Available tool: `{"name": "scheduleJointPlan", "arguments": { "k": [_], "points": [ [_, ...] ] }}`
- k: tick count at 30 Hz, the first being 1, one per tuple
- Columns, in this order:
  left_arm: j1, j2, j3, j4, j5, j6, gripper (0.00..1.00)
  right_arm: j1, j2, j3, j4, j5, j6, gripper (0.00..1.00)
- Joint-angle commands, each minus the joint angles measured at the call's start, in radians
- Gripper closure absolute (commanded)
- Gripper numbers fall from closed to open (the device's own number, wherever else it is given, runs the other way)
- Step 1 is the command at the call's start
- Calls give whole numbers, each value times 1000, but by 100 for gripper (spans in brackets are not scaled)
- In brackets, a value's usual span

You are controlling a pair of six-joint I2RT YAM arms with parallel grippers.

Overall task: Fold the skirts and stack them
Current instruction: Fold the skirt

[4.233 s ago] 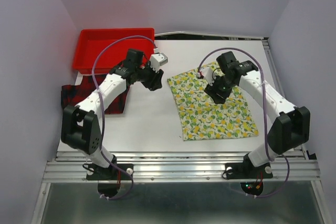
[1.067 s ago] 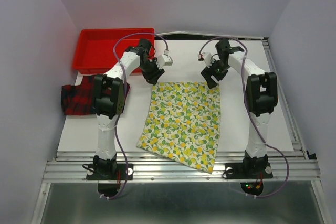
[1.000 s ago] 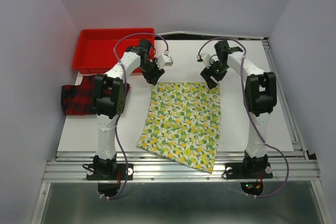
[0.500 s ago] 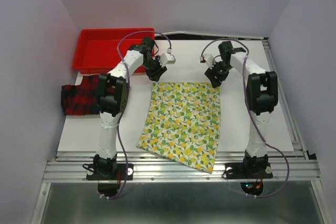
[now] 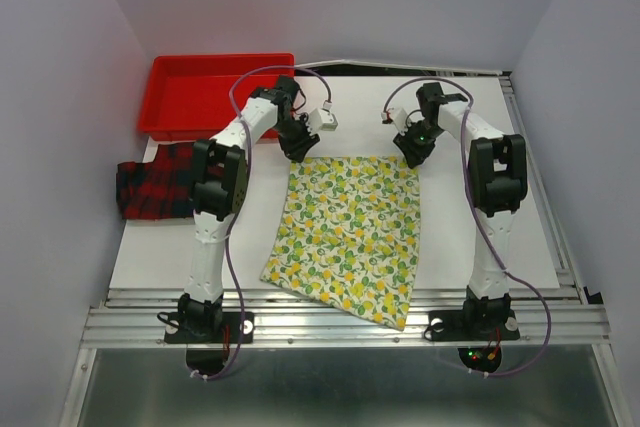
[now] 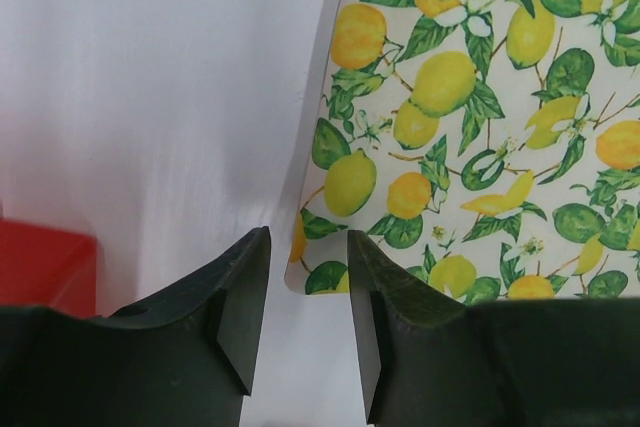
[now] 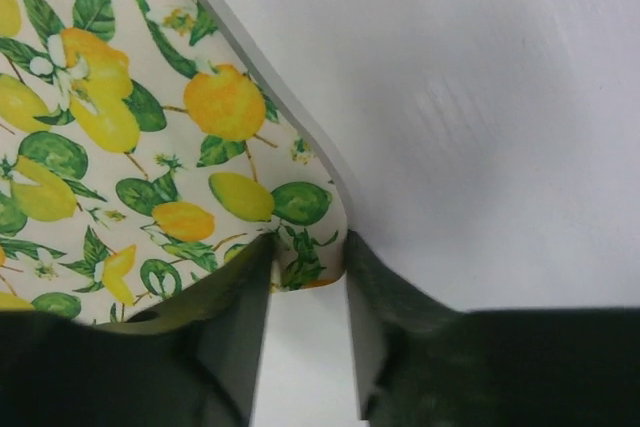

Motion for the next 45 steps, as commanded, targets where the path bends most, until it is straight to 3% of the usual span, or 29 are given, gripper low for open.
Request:
{"name": "scheduleJointPlan", "arguments": {
  "k": [1,4,6,8,16,31,38,45],
  "points": [
    [-4,-14,-1,-31,18,27,62,-4,5,-14,17,-5,-16,69],
    [-4,-4,8,-31,2,21,79,-4,2,-6,20,2,-15,80],
    [-4,4,25,-43,2,19,89,-4,-3,5,26,11,-4,97],
    [-4,1,41,-48,5,16,100,-14,-9,20,28,14,-2,99],
    [-4,-53,55,28,-11,-46,100,-36,-38,124,31,40,21,99],
    [-5,-320,-48,283,-68,-162,100,-64,-234,201,80,75,35,99],
    [-31,-537,-340,311,-58,-86,100,-51,-446,-16,19,-17,1,99],
    [-37,-728,-632,348,-33,-39,100,90,-747,-482,92,3,36,99]
  ]
}}
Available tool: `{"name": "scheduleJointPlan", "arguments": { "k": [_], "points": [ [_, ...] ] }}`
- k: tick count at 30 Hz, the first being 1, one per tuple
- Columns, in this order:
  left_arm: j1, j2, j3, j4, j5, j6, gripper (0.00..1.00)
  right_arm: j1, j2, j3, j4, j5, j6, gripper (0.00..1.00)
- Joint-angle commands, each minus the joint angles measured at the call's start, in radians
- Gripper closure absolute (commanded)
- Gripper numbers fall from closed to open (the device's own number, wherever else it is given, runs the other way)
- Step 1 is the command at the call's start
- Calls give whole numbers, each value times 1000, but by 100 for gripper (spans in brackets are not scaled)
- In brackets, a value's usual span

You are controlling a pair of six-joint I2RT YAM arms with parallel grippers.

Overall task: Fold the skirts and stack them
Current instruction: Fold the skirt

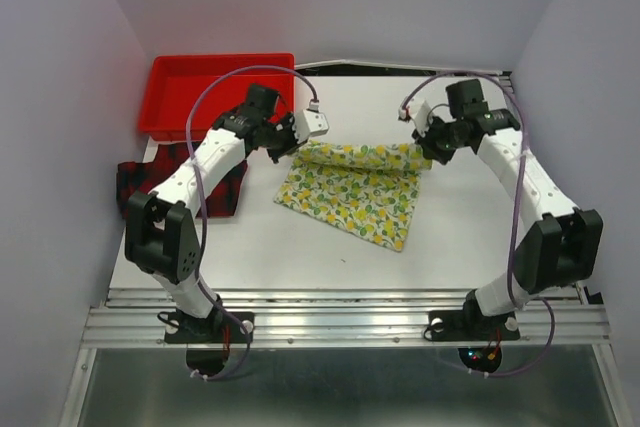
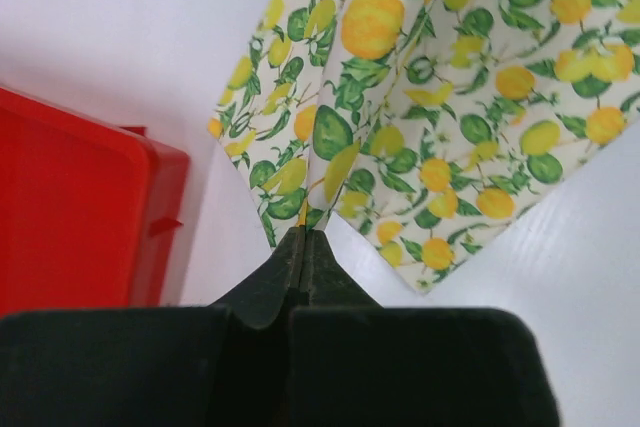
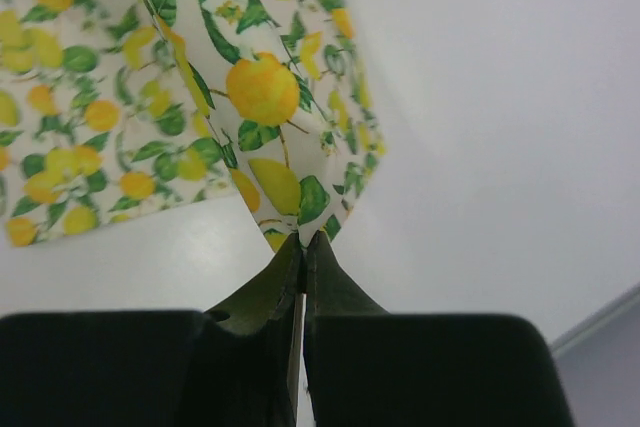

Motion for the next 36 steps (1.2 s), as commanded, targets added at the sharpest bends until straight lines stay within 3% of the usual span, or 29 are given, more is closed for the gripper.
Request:
{"name": "scheduleJointPlan", "arguments": {
  "k": [1,5,7,9,10,11,12,14,15,22,30,33,36],
  "points": [
    [-2,-140,-167,21,5,54,100,105,-145,-249,53,31,27,99],
    [-15,-205,-328,88,-43,76,100,187,-206,-373,93,47,79,99],
    [-18,-219,-380,128,-72,82,100,224,-218,-419,85,39,90,68],
    [-21,-222,-428,124,-78,109,89,264,-238,-454,72,30,102,54],
    [-22,-226,-437,119,-87,111,81,264,-247,-463,76,42,113,47],
    [-28,-240,-448,113,-89,103,63,264,-256,-468,88,56,116,36],
    [-31,-248,-446,95,-84,105,57,264,-264,-465,85,74,118,36],
    [-38,-286,-439,32,-40,113,34,264,-266,-448,75,134,129,36],
    [-47,-298,-440,22,-32,106,32,264,-269,-437,70,142,133,35],
    [-56,-338,-442,33,-53,51,34,264,-178,-342,21,62,286,34],
    [-51,-220,-373,64,-44,-110,46,264,32,-289,40,56,368,39],
    [-42,-234,-389,55,-23,-111,46,264,-34,-302,30,27,369,40],
    [-39,-304,-475,73,-18,21,46,314,-135,-345,16,33,371,42]
  ]
}}
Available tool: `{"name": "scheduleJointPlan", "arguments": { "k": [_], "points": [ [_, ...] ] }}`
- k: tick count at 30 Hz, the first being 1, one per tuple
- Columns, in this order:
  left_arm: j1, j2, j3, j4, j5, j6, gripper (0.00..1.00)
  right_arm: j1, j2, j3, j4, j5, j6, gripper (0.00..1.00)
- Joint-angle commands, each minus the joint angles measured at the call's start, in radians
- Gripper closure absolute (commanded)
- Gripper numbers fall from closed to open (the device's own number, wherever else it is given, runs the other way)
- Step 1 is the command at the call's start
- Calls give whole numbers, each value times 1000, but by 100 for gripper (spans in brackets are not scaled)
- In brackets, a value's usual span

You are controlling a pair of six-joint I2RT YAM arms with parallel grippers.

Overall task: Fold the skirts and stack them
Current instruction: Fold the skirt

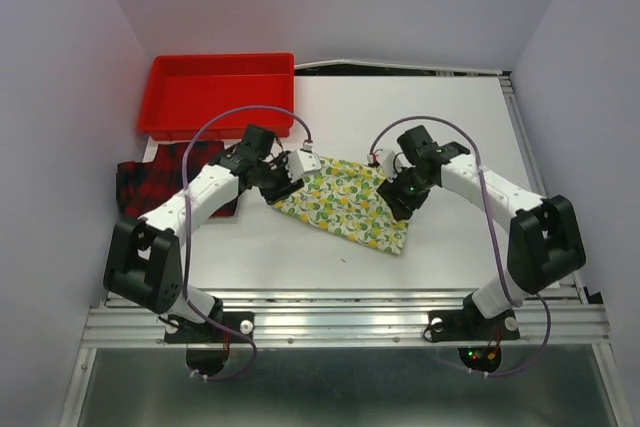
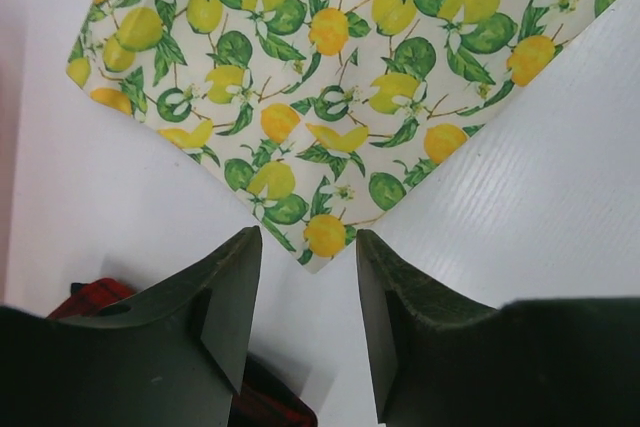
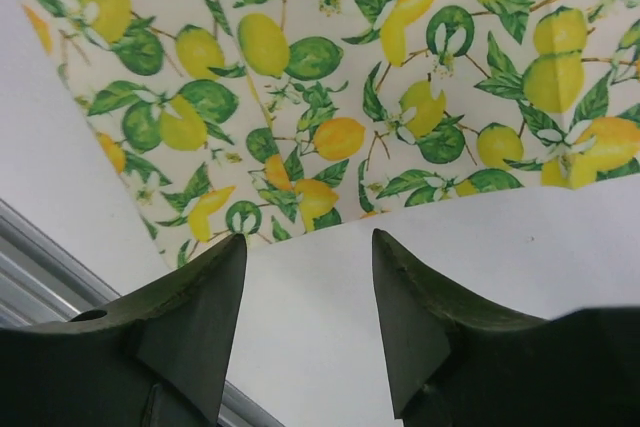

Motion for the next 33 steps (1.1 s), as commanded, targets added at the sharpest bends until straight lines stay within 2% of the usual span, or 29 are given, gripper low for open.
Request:
{"name": "scheduleJointPlan", "arguments": {
  "k": [1,3,7,12,17,20,21,22,29,33],
  "points": [
    [12,-108,-65,5,40,131,47,76,-182,13,-17,-17,23,43],
    [22,-137,-105,-15,55,243,48,139,-217,-32,-32,14,19,47],
    [59,-146,-117,-10,108,297,46,215,-233,-119,0,75,17,51],
    [166,-80,-34,-52,230,251,44,432,-224,-205,93,198,79,55],
    [188,-54,-20,-4,183,199,43,463,-162,-228,173,319,115,58],
    [188,-5,19,-10,163,151,42,463,-182,-237,204,368,108,50],
    [188,-1,24,-13,157,153,41,463,-190,-245,215,375,106,39],
    [182,3,18,-9,152,154,40,463,-196,-251,218,376,100,35],
    [153,-45,-86,100,134,199,36,463,-152,-348,302,428,65,33],
    [61,-71,-169,158,57,278,35,463,-89,-372,371,473,60,36]
  ]
}}
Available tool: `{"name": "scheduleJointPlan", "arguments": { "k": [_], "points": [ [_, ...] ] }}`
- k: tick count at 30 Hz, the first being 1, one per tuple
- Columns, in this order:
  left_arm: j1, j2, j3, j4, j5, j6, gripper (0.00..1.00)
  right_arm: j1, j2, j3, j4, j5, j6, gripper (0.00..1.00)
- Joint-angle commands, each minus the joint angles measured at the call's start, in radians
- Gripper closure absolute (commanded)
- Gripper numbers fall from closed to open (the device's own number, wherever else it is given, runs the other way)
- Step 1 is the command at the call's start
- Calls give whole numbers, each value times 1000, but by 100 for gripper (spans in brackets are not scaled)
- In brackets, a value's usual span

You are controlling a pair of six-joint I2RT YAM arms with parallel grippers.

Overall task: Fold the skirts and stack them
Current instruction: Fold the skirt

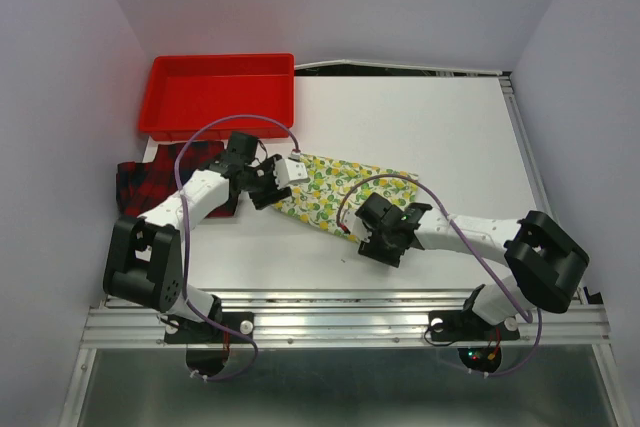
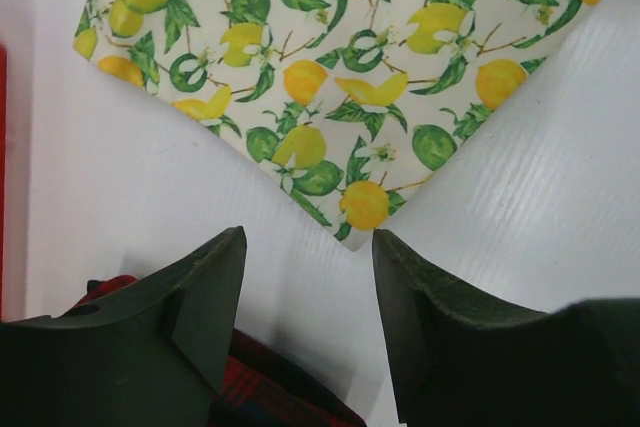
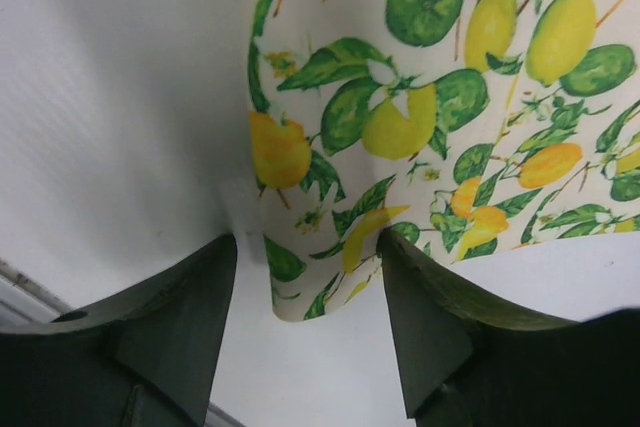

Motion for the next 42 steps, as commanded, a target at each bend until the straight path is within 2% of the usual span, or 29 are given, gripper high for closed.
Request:
{"name": "scheduleJointPlan", "arguments": {
  "k": [1,2,5,6,7,9,11,14,15,17,18,19,23,28,32,36,42],
  "points": [
    [-104,-69,-95,92,-73,92,35,0,66,-28,135,82,-13,38],
    [-119,-69,-110,124,-104,100,35,0,80,-28,147,94,-5,40],
    [-141,-51,-127,161,-110,85,35,0,124,-31,210,137,-2,55],
    [-139,-46,-122,169,-109,54,36,0,138,-32,216,159,-5,69],
    [-139,-40,-118,167,-104,56,37,0,164,-29,216,168,-6,75],
    [-139,-32,-116,157,-87,60,39,0,148,-31,216,174,-10,80],
    [-139,-29,-118,152,-84,68,42,0,105,-31,205,164,-6,78],
    [-139,3,-104,141,-90,74,56,0,25,-14,156,151,-14,77],
    [-139,11,-99,137,-89,76,59,0,8,-8,150,153,-16,70],
    [-139,30,-87,117,-84,77,57,0,-33,16,107,139,-25,36],
    [-139,34,-70,117,-83,65,54,0,-46,20,101,131,-22,25],
    [-139,37,-63,121,-86,45,47,0,-58,24,95,130,-22,19],
    [-119,50,22,83,-28,-47,45,-86,-113,84,37,26,-10,24],
    [-126,31,72,107,17,-203,44,-330,-89,239,-26,-186,-55,25],
    [-153,17,78,124,11,-269,41,-526,46,329,-28,-269,-97,29],
    [-193,9,94,124,-20,-271,40,-649,196,449,-52,-372,-163,34],
    [-196,20,109,115,-34,-283,41,-695,336,556,-72,-439,-278,36]
  ]
}}
